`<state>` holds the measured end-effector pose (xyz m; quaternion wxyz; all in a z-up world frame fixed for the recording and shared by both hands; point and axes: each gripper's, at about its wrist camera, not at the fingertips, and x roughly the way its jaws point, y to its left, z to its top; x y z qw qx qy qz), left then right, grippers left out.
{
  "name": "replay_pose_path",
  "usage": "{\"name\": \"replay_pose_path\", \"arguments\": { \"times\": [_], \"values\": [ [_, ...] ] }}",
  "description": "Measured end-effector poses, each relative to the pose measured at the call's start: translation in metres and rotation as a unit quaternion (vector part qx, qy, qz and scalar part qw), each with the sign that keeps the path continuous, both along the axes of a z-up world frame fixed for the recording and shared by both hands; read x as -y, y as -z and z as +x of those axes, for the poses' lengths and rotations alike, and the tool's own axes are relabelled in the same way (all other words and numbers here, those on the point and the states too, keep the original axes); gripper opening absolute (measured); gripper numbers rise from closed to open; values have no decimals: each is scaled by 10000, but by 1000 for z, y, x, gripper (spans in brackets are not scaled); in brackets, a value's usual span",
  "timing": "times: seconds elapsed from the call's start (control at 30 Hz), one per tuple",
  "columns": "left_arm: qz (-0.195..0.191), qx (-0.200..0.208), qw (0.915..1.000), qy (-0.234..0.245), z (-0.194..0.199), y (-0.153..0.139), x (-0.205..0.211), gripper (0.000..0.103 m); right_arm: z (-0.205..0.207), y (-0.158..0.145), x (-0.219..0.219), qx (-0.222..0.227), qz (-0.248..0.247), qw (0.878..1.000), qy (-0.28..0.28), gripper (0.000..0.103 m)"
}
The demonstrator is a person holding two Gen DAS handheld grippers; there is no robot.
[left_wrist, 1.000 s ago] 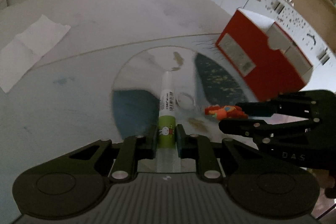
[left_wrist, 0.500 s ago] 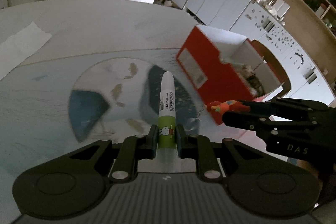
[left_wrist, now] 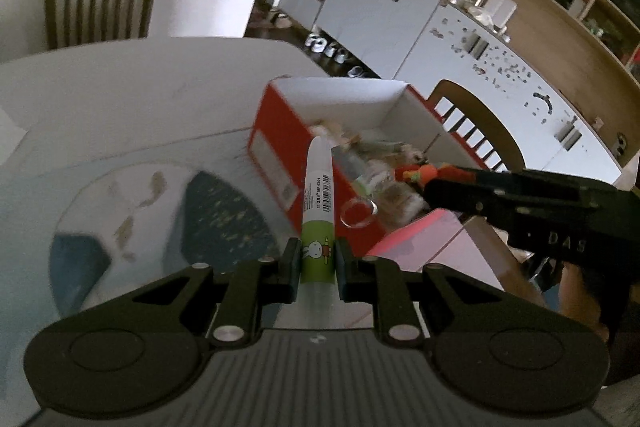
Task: Organize objects
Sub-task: 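Carry the pen and orange toy over the shoebox with both tools, then lower the pen and orange toy into the shoebox and release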
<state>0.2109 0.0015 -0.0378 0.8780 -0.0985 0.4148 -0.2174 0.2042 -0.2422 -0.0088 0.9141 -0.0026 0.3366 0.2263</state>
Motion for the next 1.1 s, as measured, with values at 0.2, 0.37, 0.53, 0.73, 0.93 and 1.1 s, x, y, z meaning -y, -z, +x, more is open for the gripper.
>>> {"name": "replay_pose_path", "arguments": {
  "times": [0.2, 0.37, 0.53, 0.73, 0.93, 1.1],
  "values": [
    [164, 168, 9995, 189, 17, -14, 35, 17, 18, -11, 39, 264, 44, 9993, 249, 34],
    [326, 260, 9985, 351, 37, -20, 66, 17, 39, -9, 66, 380, -48, 9984, 418, 34],
    [491, 205, 9975, 465, 63, -18, 100, 17, 56, 2, 82, 367, -192, 9980, 477, 34],
    [892, 117, 9943, 570, 91, -2, 140, 17, 76, 28, 92, 104, -374, 9979, 524, 34],
    [1175, -9, 9914, 585, 114, 16, 165, 17, 84, 39, 97, 78, -398, 9981, 459, 34],
    [1342, -147, 9891, 587, 129, 31, 179, 17, 93, 59, 97, -202, -715, 9967, 337, 34]
  ]
}}
